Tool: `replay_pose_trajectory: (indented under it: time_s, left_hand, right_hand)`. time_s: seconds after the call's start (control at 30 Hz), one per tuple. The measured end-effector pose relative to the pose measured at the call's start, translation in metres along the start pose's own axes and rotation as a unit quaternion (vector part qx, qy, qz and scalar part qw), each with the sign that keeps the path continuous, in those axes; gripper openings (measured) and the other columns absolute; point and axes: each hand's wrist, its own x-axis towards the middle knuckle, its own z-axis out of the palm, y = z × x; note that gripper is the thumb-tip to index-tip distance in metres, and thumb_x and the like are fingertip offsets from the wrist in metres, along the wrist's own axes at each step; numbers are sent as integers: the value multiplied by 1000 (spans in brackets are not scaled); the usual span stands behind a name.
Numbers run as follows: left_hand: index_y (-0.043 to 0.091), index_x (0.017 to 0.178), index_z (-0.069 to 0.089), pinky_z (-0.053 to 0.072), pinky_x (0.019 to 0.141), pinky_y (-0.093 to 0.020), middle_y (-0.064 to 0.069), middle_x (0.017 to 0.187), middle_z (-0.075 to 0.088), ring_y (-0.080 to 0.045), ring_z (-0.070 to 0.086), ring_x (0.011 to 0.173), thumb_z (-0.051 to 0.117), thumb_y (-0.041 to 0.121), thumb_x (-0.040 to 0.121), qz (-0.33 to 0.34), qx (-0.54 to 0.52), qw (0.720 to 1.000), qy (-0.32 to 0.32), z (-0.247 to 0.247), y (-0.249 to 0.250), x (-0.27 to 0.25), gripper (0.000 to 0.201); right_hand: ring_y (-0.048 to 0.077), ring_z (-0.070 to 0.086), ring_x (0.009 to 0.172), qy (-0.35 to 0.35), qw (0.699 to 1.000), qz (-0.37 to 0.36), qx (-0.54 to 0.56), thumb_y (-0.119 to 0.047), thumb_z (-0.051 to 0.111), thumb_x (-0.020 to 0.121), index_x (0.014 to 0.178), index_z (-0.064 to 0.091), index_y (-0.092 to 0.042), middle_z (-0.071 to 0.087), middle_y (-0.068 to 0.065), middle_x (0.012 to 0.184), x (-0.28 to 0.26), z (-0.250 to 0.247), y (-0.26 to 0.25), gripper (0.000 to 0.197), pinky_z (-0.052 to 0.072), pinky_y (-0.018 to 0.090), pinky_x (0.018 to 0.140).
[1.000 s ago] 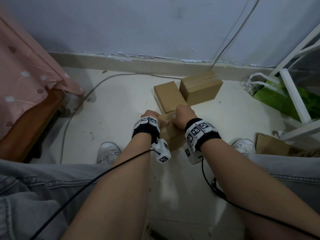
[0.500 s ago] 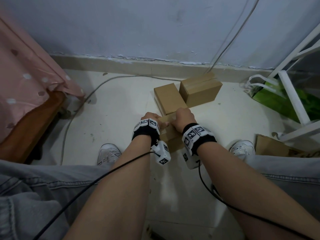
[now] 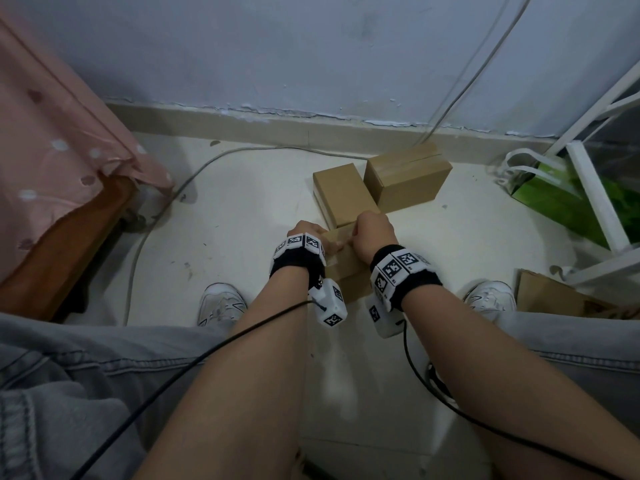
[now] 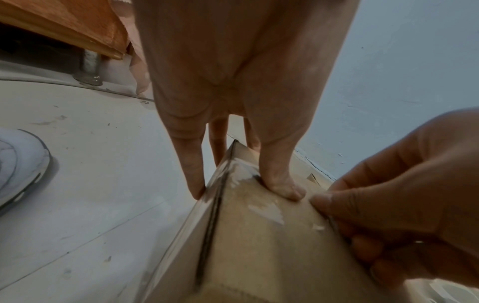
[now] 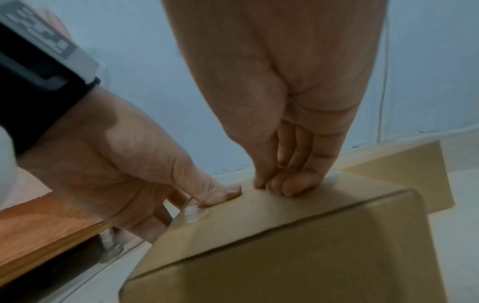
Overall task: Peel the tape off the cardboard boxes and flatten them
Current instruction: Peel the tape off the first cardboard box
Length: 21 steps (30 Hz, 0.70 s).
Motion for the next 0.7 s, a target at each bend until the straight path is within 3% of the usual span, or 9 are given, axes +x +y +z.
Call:
replay_pose_trajectory:
  time_s: [0.07, 0.33, 0.4, 0.53, 0.63, 0.7]
  left_hand:
    - [22, 121, 67, 48, 82, -28, -4, 116, 69, -26, 64, 106, 84, 47, 68, -6, 4, 1000, -1, 0, 1, 2, 61]
    - [22, 126, 65, 48, 88, -28, -3, 121, 67, -26, 62, 111, 83, 47, 70, -8, 14, 1000, 0, 0, 2, 3, 63]
    - [22, 127, 64, 48, 88, -29, -3, 122, 66, -26, 62, 111, 82, 48, 71, -8, 17, 1000, -6, 0, 1, 4, 65]
    - [21, 123, 65, 46, 81, -28, -3, 118, 67, -23, 61, 98, 82, 48, 71, 0, 20, 1000, -16, -2, -1, 7, 61]
    - [19, 121, 66, 48, 82, -29, -5, 115, 69, -24, 62, 98, 83, 46, 71, 4, 11, 1000, -27, -3, -2, 9, 59]
    - [18, 121, 66, 47, 82, -29, -4, 112, 68, -25, 62, 100, 83, 43, 72, 2, 7, 1000, -25, -3, -2, 9, 58]
  right_hand:
    - [34, 62, 95, -5, 1000, 2, -3, -6, 60, 91, 94, 66, -2, 67, 18, 103, 0, -2, -1, 7, 44, 31, 71]
    - [35, 61, 100, -9, 1000, -1, -14, 1, 47, 95, 89, 54, -5, 63, 21, 110, -3, -9, -7, 11, 42, 31, 71]
    - [35, 60, 103, -33, 999, 4, -15, 0, 46, 96, 98, 59, 0, 62, 21, 113, -3, -11, -7, 13, 43, 32, 74]
    - [36, 57, 113, -45, 999, 17, -5, -5, 50, 97, 114, 57, 5, 58, 21, 120, 0, -19, 0, 21, 47, 36, 88]
    - [34, 57, 110, -43, 999, 28, -2, -9, 56, 95, 110, 58, 1, 59, 19, 118, 1, -22, 6, 18, 46, 34, 84]
    - [33, 59, 102, -54, 998, 24, 8, -23, 67, 91, 102, 58, -4, 59, 16, 107, -1, -21, 6, 24, 46, 34, 78]
